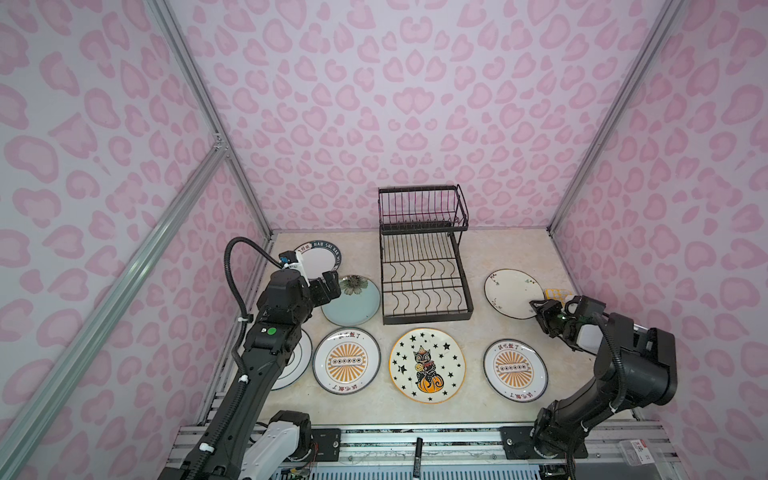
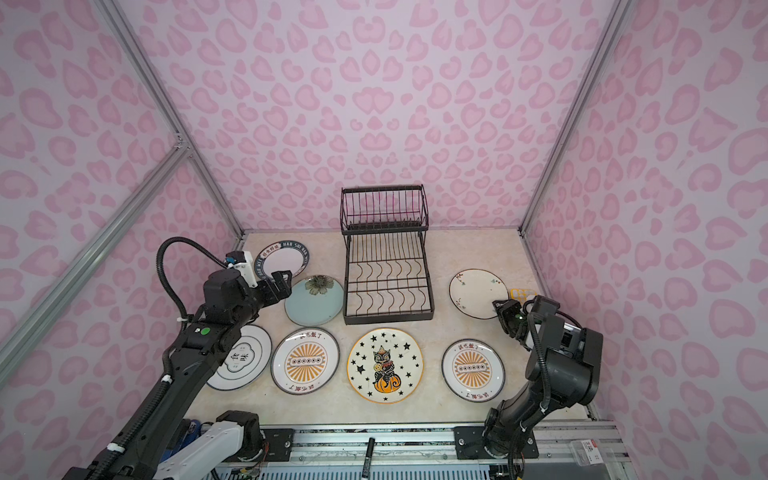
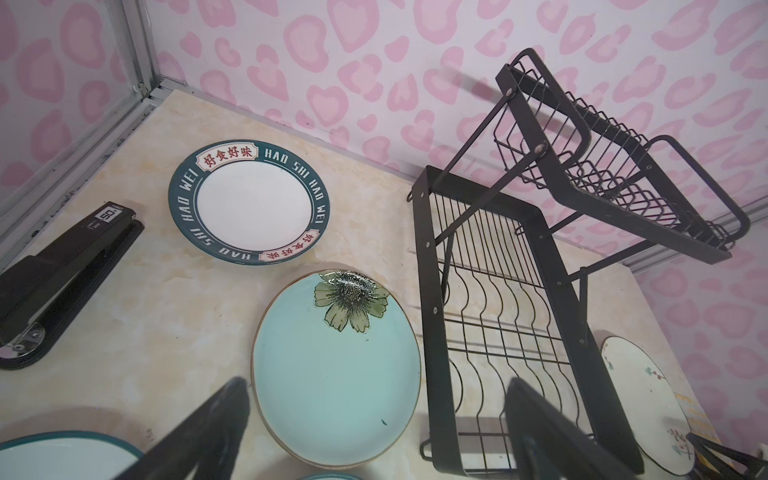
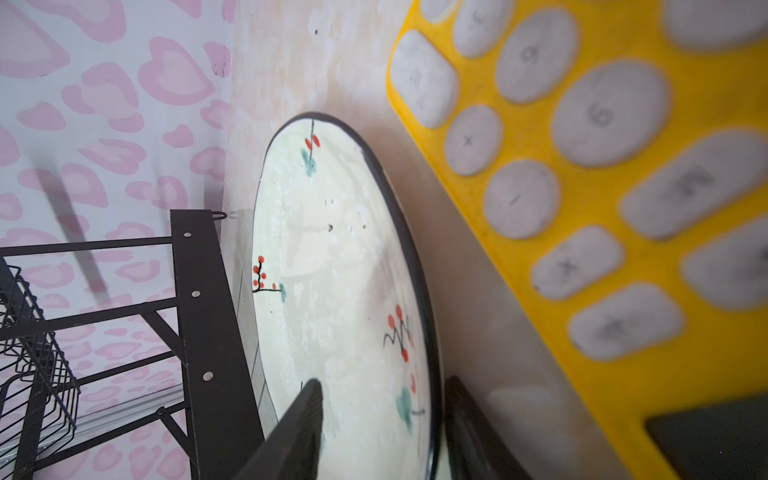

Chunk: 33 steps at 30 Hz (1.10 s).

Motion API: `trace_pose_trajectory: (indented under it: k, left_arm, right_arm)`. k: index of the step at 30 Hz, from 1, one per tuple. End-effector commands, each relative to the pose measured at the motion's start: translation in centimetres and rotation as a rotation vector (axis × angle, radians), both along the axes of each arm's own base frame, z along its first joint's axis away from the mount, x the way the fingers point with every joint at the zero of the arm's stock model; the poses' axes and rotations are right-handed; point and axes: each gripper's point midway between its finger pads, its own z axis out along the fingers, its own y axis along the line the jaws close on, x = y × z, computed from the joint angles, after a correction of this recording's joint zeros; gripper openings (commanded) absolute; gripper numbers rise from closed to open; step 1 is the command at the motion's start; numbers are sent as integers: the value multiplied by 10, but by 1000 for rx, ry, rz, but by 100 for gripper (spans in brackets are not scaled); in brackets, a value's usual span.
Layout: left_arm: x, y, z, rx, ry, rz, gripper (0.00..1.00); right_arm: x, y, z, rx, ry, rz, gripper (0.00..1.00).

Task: Load the plates into the dish rack
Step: 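Lower the right gripper to the white berry-sprig plate while the left arm nears the rack, then grip the white plate edge with the right gripper and lift it upright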

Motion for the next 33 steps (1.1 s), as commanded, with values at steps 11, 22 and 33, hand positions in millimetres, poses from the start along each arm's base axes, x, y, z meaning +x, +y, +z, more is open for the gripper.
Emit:
trace_pose_trajectory:
  k: [11, 22, 33]
  left_arm:
    - [7, -18, 2, -7, 2, -109, 98]
    - [8, -17, 3, -16, 36, -93, 98]
    - [8, -17, 6, -33, 29, -82, 98]
  right_arm:
    - [-9, 0, -25, 6, 69, -27, 21]
    - [-5, 2, -20, 14, 42, -13, 0]
    - [4, 5, 21, -32, -47, 28, 0]
